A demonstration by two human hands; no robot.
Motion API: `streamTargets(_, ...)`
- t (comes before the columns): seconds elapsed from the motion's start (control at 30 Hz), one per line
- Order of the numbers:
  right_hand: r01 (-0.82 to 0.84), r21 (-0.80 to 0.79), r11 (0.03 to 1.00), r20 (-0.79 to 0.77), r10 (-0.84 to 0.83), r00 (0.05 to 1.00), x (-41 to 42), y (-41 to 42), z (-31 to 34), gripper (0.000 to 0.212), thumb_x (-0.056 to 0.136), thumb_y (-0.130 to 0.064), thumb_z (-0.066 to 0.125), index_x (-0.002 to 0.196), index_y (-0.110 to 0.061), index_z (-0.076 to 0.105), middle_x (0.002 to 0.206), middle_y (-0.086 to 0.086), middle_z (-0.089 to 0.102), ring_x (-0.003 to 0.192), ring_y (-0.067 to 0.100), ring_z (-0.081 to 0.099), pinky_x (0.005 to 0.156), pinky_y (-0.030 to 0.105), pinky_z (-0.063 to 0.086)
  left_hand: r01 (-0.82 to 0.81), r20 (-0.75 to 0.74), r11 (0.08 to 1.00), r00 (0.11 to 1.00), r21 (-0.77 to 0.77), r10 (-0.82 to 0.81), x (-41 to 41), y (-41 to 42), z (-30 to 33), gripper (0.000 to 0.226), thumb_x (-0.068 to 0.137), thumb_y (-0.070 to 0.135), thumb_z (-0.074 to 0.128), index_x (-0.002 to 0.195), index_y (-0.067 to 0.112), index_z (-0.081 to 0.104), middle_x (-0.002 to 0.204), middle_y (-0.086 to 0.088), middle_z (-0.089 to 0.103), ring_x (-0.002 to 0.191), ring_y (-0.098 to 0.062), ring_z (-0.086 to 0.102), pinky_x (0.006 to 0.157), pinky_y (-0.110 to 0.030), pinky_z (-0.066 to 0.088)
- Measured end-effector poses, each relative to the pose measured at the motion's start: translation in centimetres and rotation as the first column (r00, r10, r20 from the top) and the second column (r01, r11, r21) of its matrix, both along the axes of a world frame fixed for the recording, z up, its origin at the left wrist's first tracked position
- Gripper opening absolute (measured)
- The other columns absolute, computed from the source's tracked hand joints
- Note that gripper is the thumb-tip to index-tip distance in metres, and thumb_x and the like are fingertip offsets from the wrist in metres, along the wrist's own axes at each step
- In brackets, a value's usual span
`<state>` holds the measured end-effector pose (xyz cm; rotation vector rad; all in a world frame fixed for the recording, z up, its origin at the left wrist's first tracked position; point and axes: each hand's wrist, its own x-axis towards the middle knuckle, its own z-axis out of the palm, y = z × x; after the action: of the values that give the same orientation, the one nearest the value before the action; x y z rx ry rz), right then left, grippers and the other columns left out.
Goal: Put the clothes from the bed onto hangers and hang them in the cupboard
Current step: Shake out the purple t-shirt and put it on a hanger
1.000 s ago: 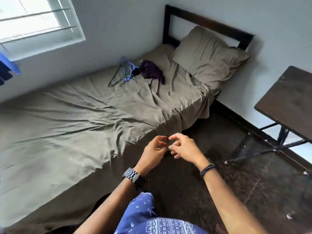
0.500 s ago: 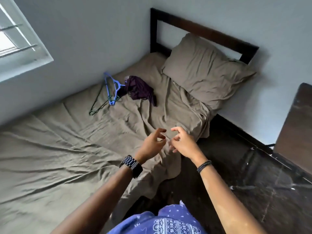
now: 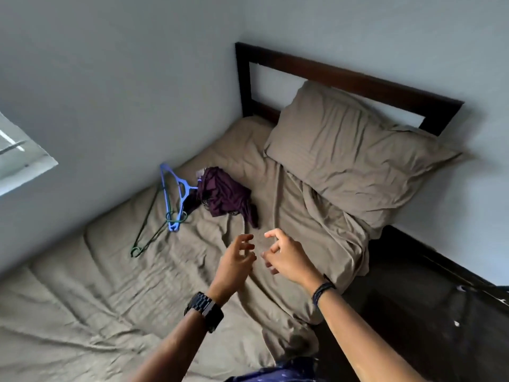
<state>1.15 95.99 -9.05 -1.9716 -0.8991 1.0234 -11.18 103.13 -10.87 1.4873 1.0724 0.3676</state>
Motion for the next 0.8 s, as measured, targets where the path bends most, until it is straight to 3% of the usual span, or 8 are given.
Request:
streamTargets(0.2,0.136,0.054,0.989,-0.08,-0.131,0.988,3.6,6.1,-6.0,0.03,0.09,-0.006,0.054,0.118,-0.015,0.054,0.096,0.012,0.067,0.068,0.023,0.065,0.067,0.04,0.058,0.054,-0.02,0.997,0.998,0.061,-0.053,5.9,7.9,-4.6,0.038,0.089,-0.003,0.05,0.121,0.016,0.051,0.102,-0.002,0.056,0.086,-0.02,0.058,0.071,-0.033,0.05)
streamTargets(0.33,0.18,0.125,0.976,-0.104,-0.168,0.98,4.4,9.8,-11.1,0.027,0.089,-0.014,0.061,0.114,-0.019,0.057,0.089,0.008,0.068,0.072,0.026,0.068,0.072,0.044,0.057,0.101,-0.056,0.984,0.994,0.149,-0.094,7.2,11.7,-9.0,0.037,0.088,-0.004,0.054,0.118,0.016,0.052,0.106,-0.006,0.057,0.086,-0.019,0.056,0.073,-0.032,0.047)
streamTargets(0.43,0.261,0.177,0.949,-0.155,-0.235,0.959,4.5,13.2,-17.6,0.025,0.087,-0.009,0.062,0.11,-0.018,0.059,0.081,0.006,0.067,0.071,0.026,0.068,0.07,0.046,0.057,0.17,-0.073,0.97,0.985,0.173,-0.159,7.7,15.6,-14.9,0.035,0.088,-0.008,0.054,0.107,0.021,0.052,0.102,-0.004,0.054,0.078,-0.019,0.058,0.064,-0.029,0.047)
streamTargets(0.5,0.307,0.205,0.929,-0.166,-0.276,0.947,4.5,15.6,-21.2,0.024,0.086,-0.006,0.059,0.107,-0.016,0.061,0.075,-0.001,0.065,0.072,0.023,0.066,0.073,0.042,0.056,0.186,-0.087,0.963,0.981,0.196,-0.172,7.8,18.5,-18.3,0.036,0.087,-0.009,0.054,0.105,0.021,0.052,0.103,-0.004,0.055,0.079,-0.021,0.057,0.062,-0.029,0.046)
streamTargets(0.57,0.333,0.232,0.914,-0.096,-0.319,0.943,3.8,17.9,-25.5,0.025,0.084,-0.004,0.056,0.105,-0.015,0.063,0.077,-0.004,0.063,0.075,0.016,0.06,0.075,0.027,0.048,0.231,-0.125,0.943,0.97,0.239,-0.206,7.6,21.5,-22.3,0.037,0.086,-0.009,0.053,0.108,0.021,0.052,0.103,-0.004,0.057,0.079,-0.019,0.057,0.063,-0.028,0.047)
streamTargets(0.63,0.319,0.254,0.913,0.014,-0.333,0.943,3.1,20.3,-29.0,0.026,0.084,-0.003,0.056,0.108,-0.012,0.063,0.093,0.003,0.064,0.084,0.015,0.057,0.075,0.014,0.039,0.289,-0.161,0.905,0.955,0.312,-0.25,7.4,25.1,-25.7,0.039,0.084,-0.01,0.053,0.113,0.016,0.054,0.102,-0.003,0.06,0.079,-0.015,0.059,0.066,-0.024,0.048)
streamTargets(0.7,0.287,0.257,0.923,0.117,-0.324,0.939,2.3,22.9,-32.0,0.03,0.085,-0.004,0.059,0.114,-0.01,0.062,0.112,0.008,0.058,0.103,0.019,0.057,0.091,0.019,0.04,0.359,-0.194,0.835,0.933,0.417,-0.304,7.3,28.8,-28.4,0.042,0.082,-0.01,0.055,0.12,0.009,0.053,0.106,-0.006,0.062,0.092,-0.02,0.062,0.077,-0.027,0.05)
streamTargets(0.8,0.244,0.161,0.956,0.26,-0.28,0.924,1.6,26.0,-34.7,0.038,0.088,-0.004,0.052,0.123,-0.015,0.06,0.141,0.011,0.037,0.132,0.024,0.039,0.107,0.022,0.026,0.495,-0.408,0.598,0.866,0.63,-0.288,6.9,33.6,-32.0,0.052,0.079,-0.004,0.059,0.129,0.006,0.049,0.116,-0.014,0.054,0.104,-0.031,0.054,0.092,-0.034,0.043)
